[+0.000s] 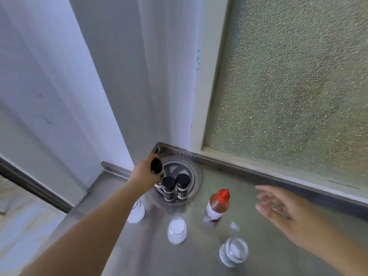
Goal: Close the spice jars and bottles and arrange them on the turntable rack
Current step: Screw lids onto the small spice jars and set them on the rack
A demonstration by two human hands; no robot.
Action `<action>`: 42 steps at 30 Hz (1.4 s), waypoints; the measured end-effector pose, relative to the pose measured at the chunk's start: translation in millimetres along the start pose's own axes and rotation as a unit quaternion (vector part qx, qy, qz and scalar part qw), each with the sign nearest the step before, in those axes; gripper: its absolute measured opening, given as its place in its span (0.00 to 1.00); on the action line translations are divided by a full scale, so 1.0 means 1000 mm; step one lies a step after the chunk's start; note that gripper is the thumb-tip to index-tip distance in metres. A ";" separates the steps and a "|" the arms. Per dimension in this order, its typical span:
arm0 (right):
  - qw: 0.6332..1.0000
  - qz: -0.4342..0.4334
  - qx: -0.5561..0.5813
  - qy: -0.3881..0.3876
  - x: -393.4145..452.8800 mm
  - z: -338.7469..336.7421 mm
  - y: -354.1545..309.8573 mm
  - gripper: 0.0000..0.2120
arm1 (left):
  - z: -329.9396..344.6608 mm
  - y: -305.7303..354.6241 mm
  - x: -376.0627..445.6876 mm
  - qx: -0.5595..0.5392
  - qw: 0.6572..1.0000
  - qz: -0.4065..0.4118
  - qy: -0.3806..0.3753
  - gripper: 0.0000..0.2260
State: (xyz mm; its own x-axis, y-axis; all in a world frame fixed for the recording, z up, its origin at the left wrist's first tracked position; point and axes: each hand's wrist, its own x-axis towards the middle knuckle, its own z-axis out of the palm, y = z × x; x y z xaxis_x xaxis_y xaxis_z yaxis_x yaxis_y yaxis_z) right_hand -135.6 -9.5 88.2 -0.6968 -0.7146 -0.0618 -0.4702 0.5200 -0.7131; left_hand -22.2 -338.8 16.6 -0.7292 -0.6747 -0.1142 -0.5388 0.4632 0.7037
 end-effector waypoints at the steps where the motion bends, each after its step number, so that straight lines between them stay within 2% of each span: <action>1: 1.000 0.005 -0.002 0.004 -0.003 -0.002 0.003 0.34 | 0.005 -0.004 0.000 0.008 1.000 -0.008 -0.009 0.15; 5: 1.000 0.023 -0.002 0.015 -0.015 -0.008 0.010 0.35 | 0.013 -0.013 0.000 0.044 0.998 -0.029 -0.043 0.15; 12: 0.999 0.032 0.006 0.025 -0.029 -0.017 0.015 0.36 | 0.009 -0.009 -0.002 0.168 0.982 -0.013 -0.088 0.12; 18: 0.998 0.050 0.005 0.043 -0.051 -0.032 0.025 0.29 | 0.007 -0.011 -0.009 0.158 0.982 -0.040 -0.091 0.33; 22: 0.995 0.071 -0.035 0.058 -0.078 -0.064 0.039 0.18 | 0.001 0.011 -0.022 0.161 0.986 -0.025 -0.030 0.32; 24: 0.991 0.092 -0.061 0.072 -0.095 -0.081 0.052 0.18 | -0.001 0.034 -0.034 0.183 0.982 0.035 0.039 0.32; 27: 0.985 0.126 -0.066 0.097 -0.120 -0.101 0.075 0.18 | 0.013 0.087 -0.060 0.135 0.958 0.228 0.110 0.28; 29: 0.983 0.137 -0.087 0.085 -0.135 -0.109 0.087 0.19 | 0.034 0.133 -0.090 0.101 0.943 0.309 0.067 0.25; 31: 0.983 0.144 -0.092 0.063 -0.147 -0.111 0.098 0.19 | 0.063 0.173 -0.122 0.089 0.941 0.325 -0.010 0.22; 34: 0.984 0.152 -0.085 0.050 -0.165 -0.110 0.114 0.20 | 0.117 0.208 -0.159 0.078 0.919 0.375 -0.091 0.19; 38: 0.980 0.165 -0.110 0.031 -0.182 -0.105 0.139 0.21 | 0.190 0.226 -0.191 0.053 0.901 0.376 -0.211 0.19; 42: 0.967 0.201 -0.148 -0.052 -0.194 -0.096 0.160 0.33 | 0.246 0.238 -0.211 0.075 0.898 0.322 -0.291 0.22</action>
State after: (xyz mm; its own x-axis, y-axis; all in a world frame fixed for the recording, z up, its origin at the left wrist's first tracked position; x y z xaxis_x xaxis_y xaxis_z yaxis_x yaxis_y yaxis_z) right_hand -128.1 257.3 52.9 -0.8042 -0.4619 -0.3741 -0.3178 0.8660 -0.3861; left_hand -100.3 55.0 35.8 -0.9832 0.1554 -0.0957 0.0549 0.7517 0.6572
